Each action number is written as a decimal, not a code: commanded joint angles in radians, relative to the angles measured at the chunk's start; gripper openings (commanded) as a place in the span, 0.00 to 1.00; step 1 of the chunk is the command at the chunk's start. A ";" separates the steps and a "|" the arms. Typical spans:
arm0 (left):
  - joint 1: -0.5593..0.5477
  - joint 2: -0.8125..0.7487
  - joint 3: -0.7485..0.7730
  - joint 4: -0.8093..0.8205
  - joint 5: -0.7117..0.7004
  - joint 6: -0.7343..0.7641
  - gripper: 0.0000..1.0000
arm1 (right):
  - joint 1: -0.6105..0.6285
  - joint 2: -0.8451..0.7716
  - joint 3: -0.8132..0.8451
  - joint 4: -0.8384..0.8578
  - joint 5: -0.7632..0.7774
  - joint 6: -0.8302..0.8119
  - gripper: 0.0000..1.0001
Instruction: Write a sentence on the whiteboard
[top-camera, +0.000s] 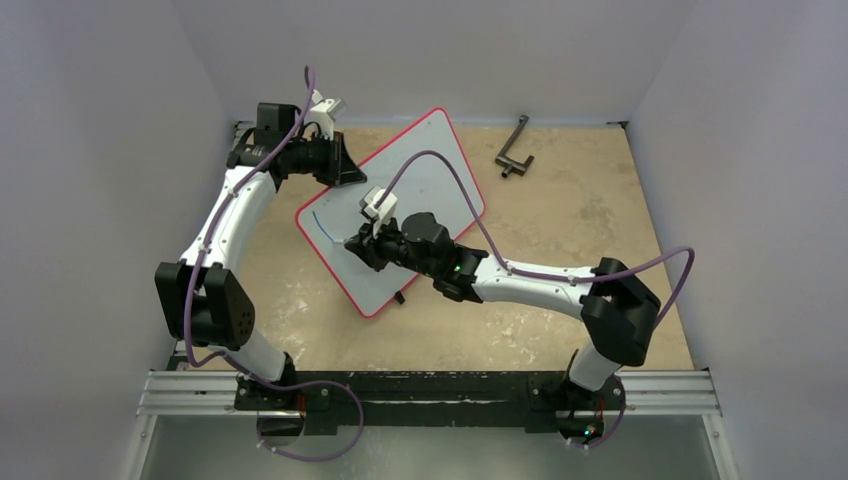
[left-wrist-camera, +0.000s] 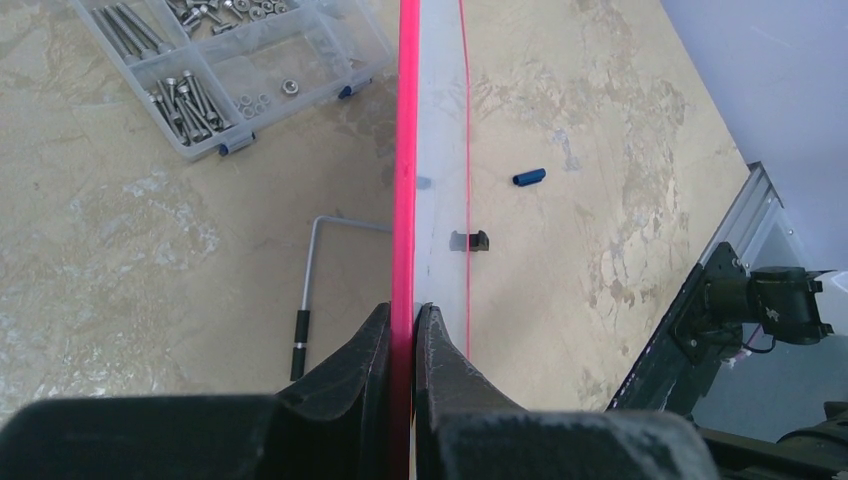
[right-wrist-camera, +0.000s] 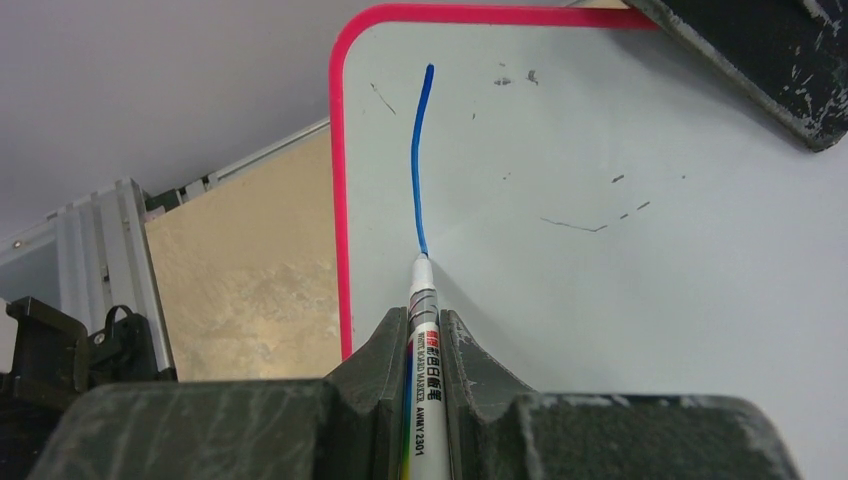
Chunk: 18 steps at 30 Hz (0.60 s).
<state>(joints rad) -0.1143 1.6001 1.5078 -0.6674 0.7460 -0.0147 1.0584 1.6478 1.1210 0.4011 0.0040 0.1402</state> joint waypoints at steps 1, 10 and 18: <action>-0.042 0.015 -0.049 -0.169 -0.114 0.081 0.00 | 0.011 -0.065 0.007 -0.048 0.013 0.009 0.00; -0.042 0.023 -0.044 -0.170 -0.116 0.076 0.00 | 0.012 -0.109 0.096 -0.077 0.044 0.020 0.00; -0.042 0.017 -0.041 -0.171 -0.127 0.070 0.00 | 0.012 -0.028 0.193 -0.090 0.079 0.015 0.00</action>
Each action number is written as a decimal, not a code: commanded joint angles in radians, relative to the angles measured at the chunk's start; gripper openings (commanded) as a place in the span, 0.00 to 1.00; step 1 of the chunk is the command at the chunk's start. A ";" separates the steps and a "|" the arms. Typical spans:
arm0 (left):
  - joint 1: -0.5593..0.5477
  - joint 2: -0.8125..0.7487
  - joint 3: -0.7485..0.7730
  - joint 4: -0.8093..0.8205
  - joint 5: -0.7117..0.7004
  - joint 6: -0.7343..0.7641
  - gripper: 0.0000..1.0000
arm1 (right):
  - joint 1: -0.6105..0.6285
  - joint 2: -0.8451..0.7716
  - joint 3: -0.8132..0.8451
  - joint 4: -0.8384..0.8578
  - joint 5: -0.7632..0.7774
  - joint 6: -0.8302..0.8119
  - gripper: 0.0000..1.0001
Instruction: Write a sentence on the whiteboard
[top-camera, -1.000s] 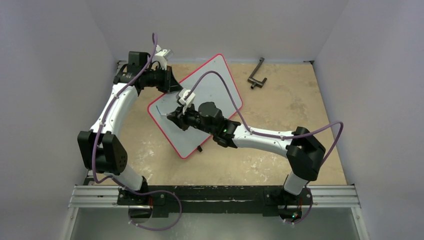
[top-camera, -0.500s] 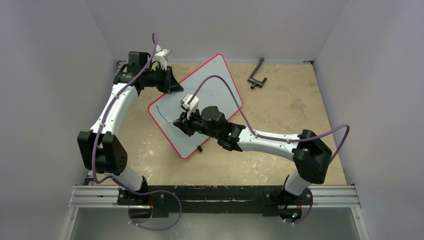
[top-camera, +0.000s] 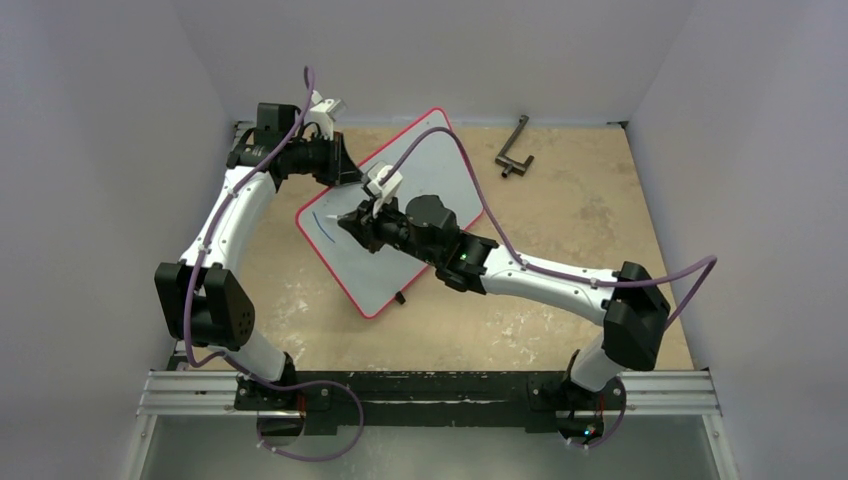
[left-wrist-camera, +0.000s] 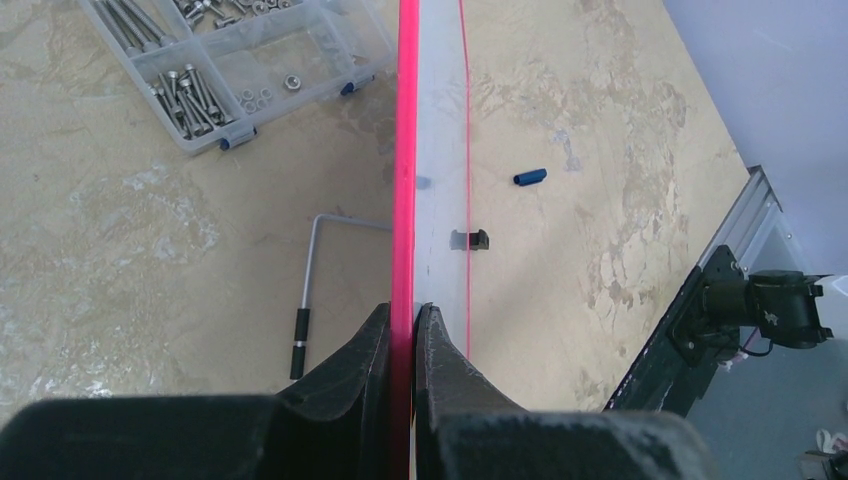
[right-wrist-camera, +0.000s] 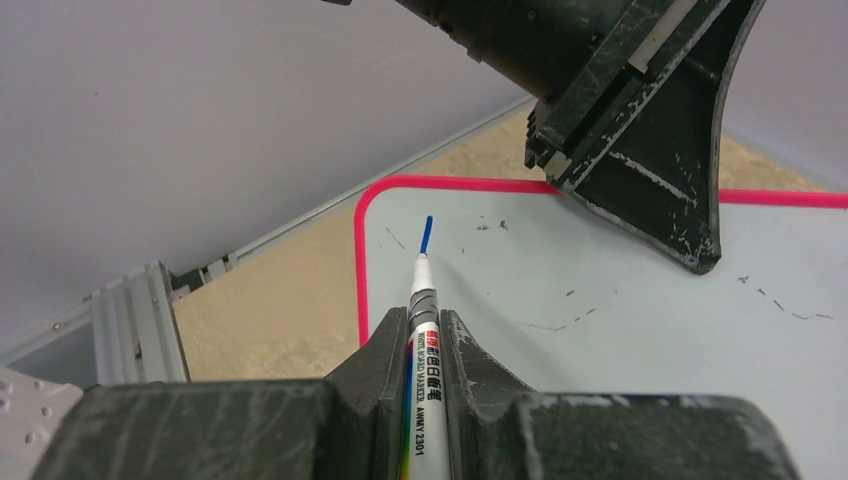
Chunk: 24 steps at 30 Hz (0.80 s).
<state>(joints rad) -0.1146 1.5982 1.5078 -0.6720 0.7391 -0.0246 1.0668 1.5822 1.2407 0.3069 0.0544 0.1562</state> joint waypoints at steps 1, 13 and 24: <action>-0.042 0.016 -0.044 -0.162 -0.119 0.079 0.00 | 0.004 0.046 0.085 0.002 0.031 -0.005 0.00; -0.043 0.011 -0.043 -0.155 -0.117 0.065 0.00 | 0.003 0.092 0.088 0.037 0.096 -0.022 0.00; -0.043 0.011 -0.043 -0.153 -0.115 0.060 0.00 | 0.004 0.105 0.045 0.030 0.068 -0.006 0.00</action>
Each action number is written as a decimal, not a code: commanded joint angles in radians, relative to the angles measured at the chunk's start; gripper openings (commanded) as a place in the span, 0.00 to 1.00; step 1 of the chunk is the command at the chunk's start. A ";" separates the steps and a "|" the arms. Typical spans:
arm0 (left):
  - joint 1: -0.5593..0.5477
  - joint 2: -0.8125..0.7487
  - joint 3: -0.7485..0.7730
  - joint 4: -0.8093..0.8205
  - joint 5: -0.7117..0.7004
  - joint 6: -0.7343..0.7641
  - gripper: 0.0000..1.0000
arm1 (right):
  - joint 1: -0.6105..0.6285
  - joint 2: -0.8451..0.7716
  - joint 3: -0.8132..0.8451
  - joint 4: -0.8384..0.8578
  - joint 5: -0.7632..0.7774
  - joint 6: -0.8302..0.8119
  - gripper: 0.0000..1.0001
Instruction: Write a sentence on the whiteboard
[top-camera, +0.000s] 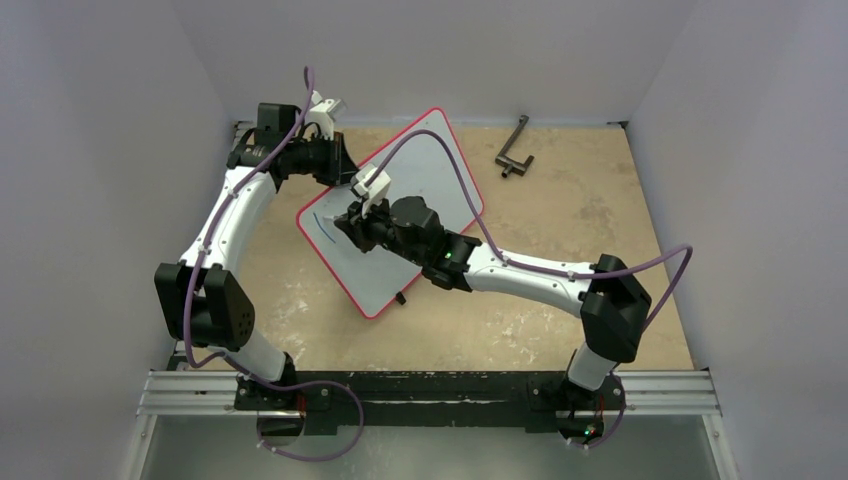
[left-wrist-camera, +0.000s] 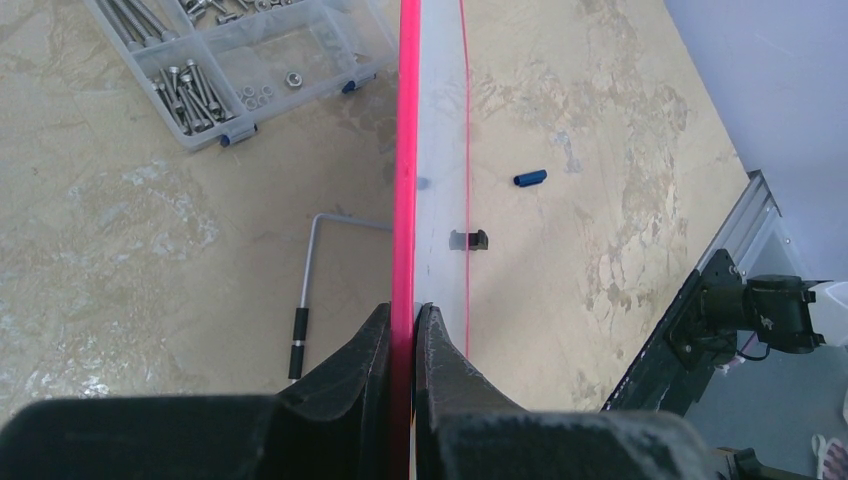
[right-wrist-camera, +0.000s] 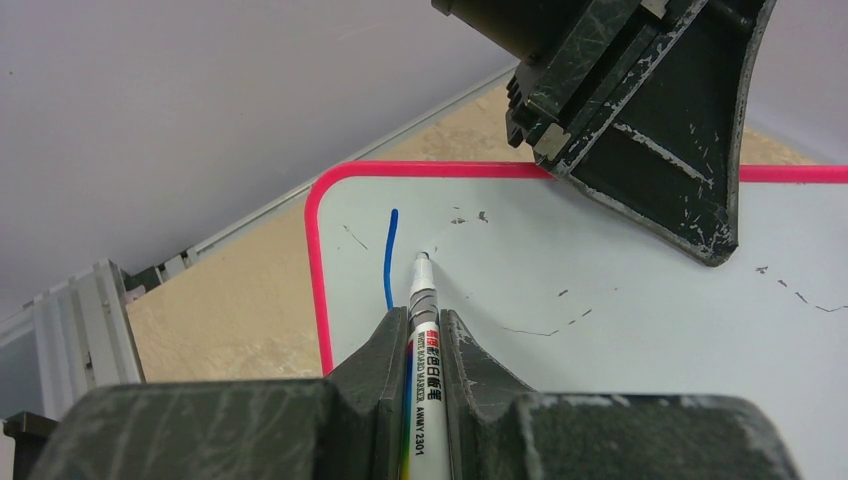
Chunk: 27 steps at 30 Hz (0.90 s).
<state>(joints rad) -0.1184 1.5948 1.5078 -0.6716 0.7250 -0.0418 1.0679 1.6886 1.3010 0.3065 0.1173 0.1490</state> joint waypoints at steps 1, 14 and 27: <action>-0.039 0.014 -0.043 -0.153 -0.101 0.076 0.00 | 0.003 -0.001 -0.019 0.030 0.001 0.004 0.00; -0.039 0.014 -0.041 -0.154 -0.101 0.077 0.00 | 0.003 -0.004 -0.083 0.050 -0.083 0.055 0.00; -0.039 0.013 -0.041 -0.154 -0.098 0.074 0.00 | 0.003 -0.018 -0.105 0.025 0.008 0.074 0.00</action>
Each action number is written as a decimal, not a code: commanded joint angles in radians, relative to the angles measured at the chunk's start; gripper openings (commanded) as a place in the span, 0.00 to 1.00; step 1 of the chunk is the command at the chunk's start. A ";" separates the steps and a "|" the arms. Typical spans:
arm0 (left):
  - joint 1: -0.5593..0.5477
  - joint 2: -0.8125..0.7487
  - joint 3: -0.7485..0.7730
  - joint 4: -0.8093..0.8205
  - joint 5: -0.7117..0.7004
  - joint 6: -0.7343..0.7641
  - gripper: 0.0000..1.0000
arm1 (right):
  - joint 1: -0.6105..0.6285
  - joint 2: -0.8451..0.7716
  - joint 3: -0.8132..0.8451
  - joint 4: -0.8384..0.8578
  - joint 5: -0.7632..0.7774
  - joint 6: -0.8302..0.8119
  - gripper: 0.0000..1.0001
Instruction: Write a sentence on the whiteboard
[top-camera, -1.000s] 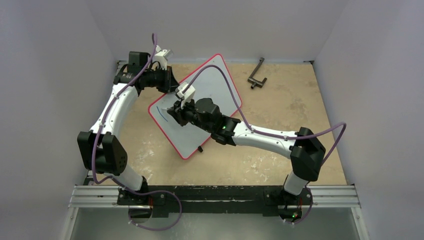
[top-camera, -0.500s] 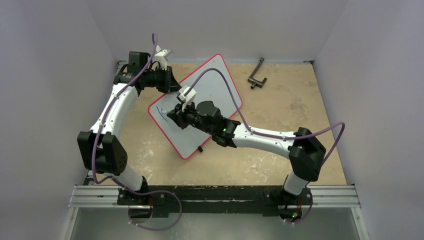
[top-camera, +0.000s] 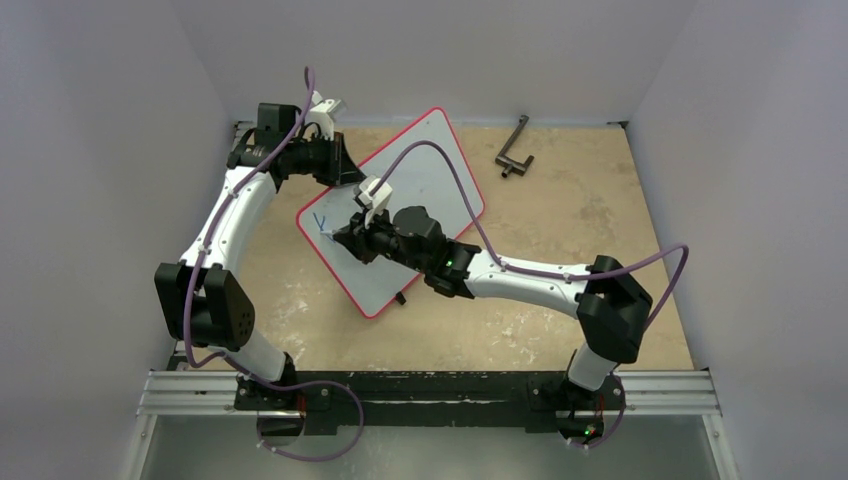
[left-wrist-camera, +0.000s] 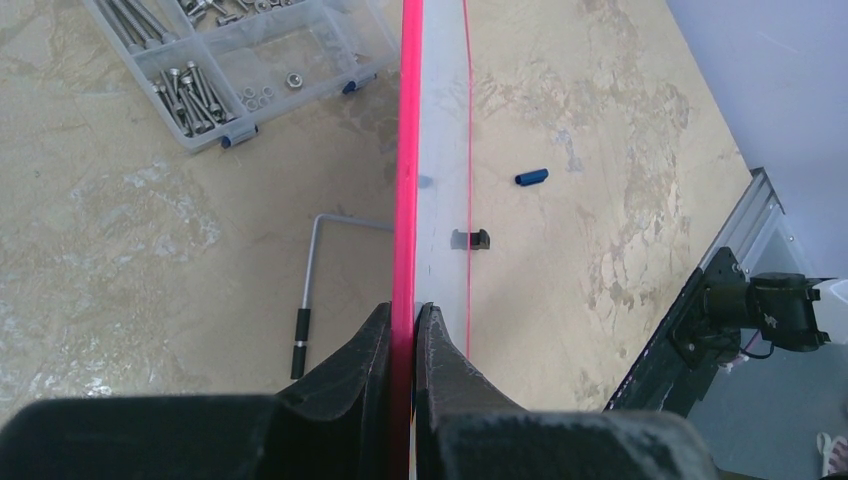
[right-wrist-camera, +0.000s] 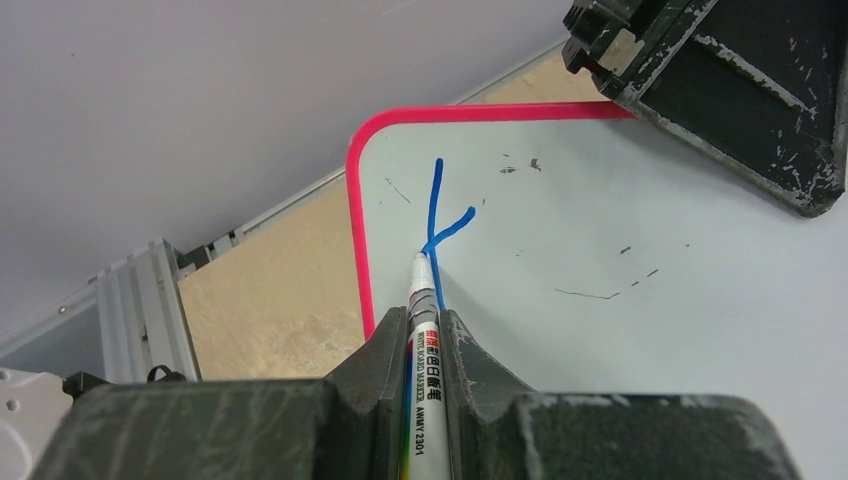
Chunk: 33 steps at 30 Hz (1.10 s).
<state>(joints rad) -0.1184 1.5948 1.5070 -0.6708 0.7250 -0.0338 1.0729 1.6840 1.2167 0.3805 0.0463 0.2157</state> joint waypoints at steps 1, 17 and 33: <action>-0.039 0.013 -0.041 -0.154 -0.098 0.066 0.00 | -0.002 -0.015 -0.022 -0.051 0.089 0.007 0.00; -0.039 0.012 -0.041 -0.155 -0.099 0.066 0.00 | -0.002 -0.022 -0.048 -0.139 0.202 0.024 0.00; -0.041 0.015 0.004 -0.144 -0.094 0.003 0.00 | -0.002 -0.156 -0.073 -0.128 0.128 -0.017 0.00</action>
<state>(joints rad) -0.1226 1.5948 1.5135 -0.6746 0.7261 -0.0494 1.0760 1.6005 1.1522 0.2375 0.1917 0.2253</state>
